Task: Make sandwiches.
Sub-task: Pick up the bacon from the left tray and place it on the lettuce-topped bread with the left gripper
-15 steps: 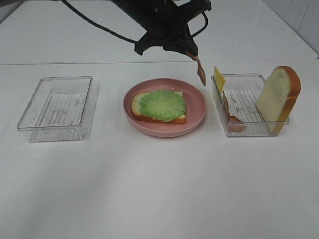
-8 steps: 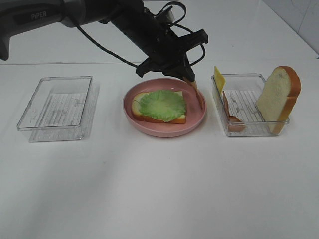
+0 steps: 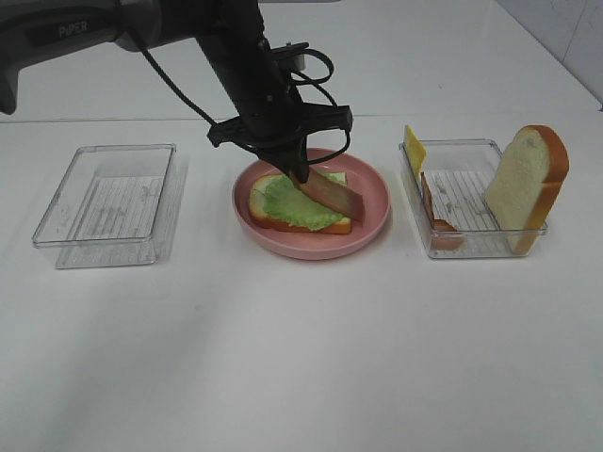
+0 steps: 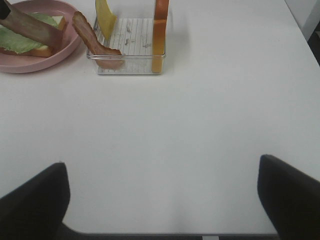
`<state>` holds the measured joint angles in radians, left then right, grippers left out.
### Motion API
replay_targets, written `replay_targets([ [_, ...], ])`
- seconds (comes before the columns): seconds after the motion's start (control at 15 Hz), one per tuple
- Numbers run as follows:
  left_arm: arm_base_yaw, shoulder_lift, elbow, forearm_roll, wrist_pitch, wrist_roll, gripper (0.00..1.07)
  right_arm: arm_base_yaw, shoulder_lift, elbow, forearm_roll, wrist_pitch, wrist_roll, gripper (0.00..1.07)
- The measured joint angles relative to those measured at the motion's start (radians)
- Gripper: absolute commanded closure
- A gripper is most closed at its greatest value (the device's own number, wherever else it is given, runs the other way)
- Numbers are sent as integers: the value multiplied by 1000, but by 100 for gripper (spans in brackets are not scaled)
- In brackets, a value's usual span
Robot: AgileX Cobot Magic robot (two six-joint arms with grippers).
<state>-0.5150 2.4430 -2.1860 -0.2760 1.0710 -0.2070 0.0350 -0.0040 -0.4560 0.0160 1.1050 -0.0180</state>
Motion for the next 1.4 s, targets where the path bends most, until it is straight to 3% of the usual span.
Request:
replay_targets([
  [0.4,0,0,0,30,-4,0,104,0,0,0,0,0,0,8],
  [0.53,0,0,0,30,-4,0,86,0,0,0,0,0,0,8],
  [0.67,0,0,0,31,-4,0,45,0,0,0,0,0,0,8],
  [0.87,0,0,0,33,-4,0,17,0,0,0,0,0,0,8],
  [1.13,0,1,-19,108,43,-11,15,0,0,0,0,0,0,8],
  [1.4,0,1,-172,174,136,-22,15,0,0,0,0,0,0,8],
])
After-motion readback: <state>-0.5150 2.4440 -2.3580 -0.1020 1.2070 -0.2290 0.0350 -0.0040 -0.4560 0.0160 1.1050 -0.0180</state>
